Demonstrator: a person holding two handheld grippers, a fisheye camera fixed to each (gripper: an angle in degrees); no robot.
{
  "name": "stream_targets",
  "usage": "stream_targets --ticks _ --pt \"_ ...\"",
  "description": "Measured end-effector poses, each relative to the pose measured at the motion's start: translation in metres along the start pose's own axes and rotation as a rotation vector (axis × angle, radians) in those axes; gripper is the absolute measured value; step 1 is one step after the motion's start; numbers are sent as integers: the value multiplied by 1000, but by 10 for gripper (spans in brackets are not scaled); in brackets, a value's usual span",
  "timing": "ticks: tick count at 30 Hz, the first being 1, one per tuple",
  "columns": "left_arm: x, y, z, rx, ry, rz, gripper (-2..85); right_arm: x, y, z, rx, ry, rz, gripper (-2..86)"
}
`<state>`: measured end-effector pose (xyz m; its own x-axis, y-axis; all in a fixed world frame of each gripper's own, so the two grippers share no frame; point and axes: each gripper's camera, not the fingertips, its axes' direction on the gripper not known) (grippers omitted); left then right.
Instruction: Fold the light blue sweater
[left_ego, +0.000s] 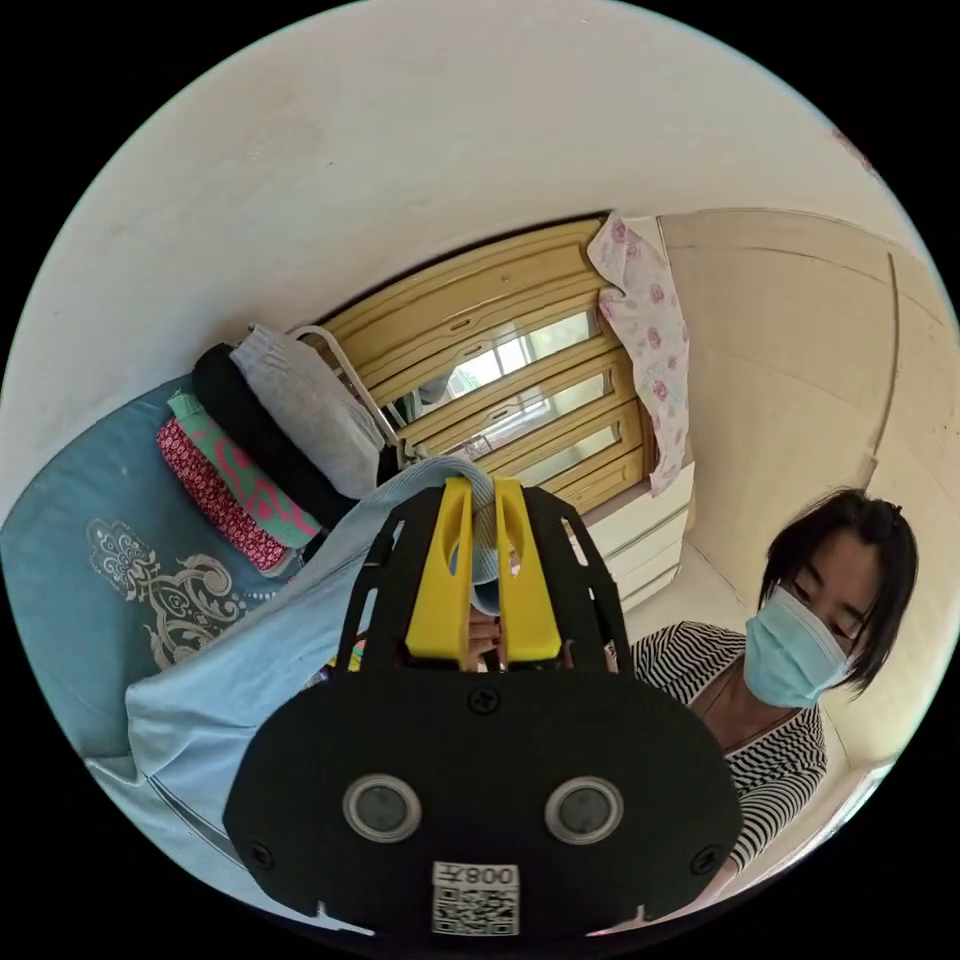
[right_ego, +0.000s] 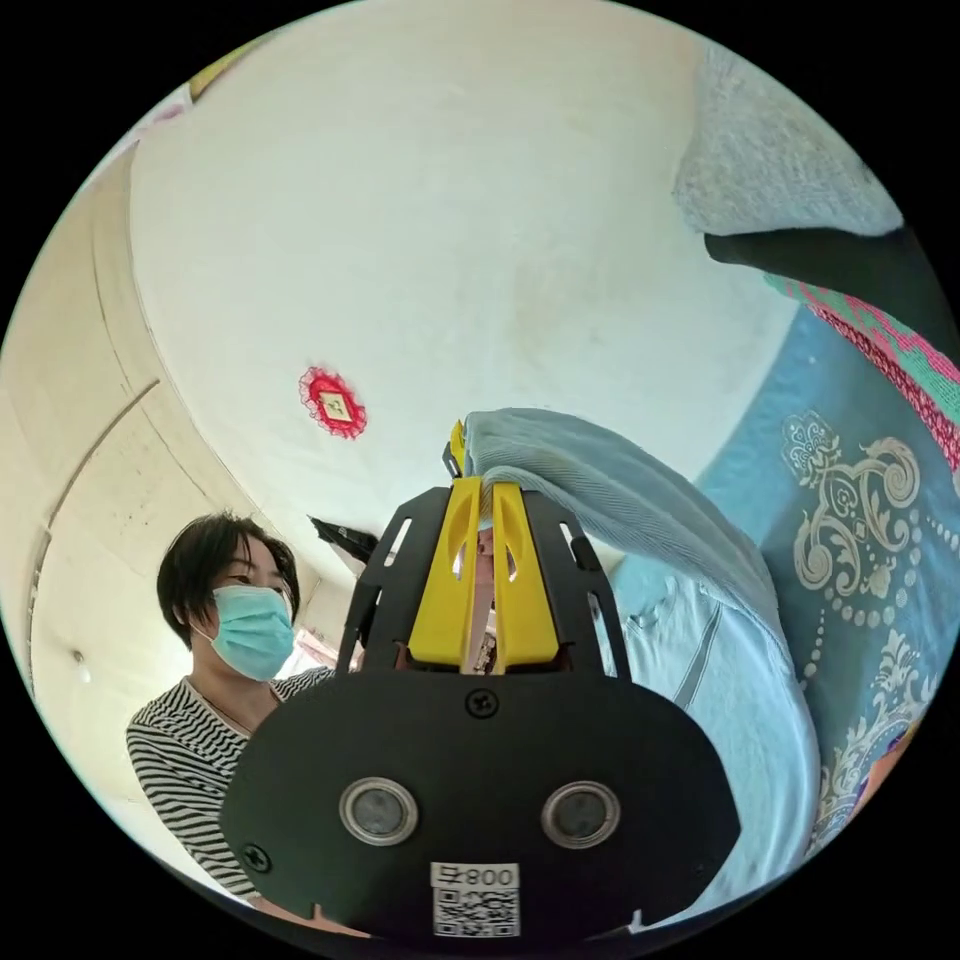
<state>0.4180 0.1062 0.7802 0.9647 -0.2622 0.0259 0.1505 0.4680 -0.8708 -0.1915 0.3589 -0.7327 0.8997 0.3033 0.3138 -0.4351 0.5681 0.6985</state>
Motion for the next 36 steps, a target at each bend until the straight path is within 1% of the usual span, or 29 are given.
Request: stream_targets --ticks 2,4,9,13,18,22,25,30,32,33,35,36 --pt "9 10 2 -40 8 -3 35 -10 12 0 -21 11 -7 17" --pt "10 19 2 -43 37 -15 35 -19 30 -2 -30 22 -14 17" --pt "21 4 14 -68 35 -9 36 -39 42 -4 33 -1 -41 17" --pt "26 -17 41 -180 14 9 35 -70 39 -12 53 92 -129 16" --pt "14 -22 67 -265 -43 16 34 -65 40 -39 135 130 -99 15" --pt "-1 -18 82 -264 28 -6 33 -69 46 -52 207 107 -100 15" --pt "-6 -17 91 -320 23 3 35 -74 46 -55 217 124 -103 15" --pt "-12 6 60 -321 -38 35 36 -73 43 -37 184 113 -97 17" --pt "-16 31 24 -278 -75 25 37 -70 41 -19 152 112 -95 17" --pt "-17 39 13 -264 -83 23 37 -67 41 -3 122 101 -94 17" --pt "-20 79 -35 -204 -110 -2 37 -59 44 30 54 78 -79 18" --pt "-20 91 -48 -186 -117 -11 37 -52 49 55 -5 63 -64 18"
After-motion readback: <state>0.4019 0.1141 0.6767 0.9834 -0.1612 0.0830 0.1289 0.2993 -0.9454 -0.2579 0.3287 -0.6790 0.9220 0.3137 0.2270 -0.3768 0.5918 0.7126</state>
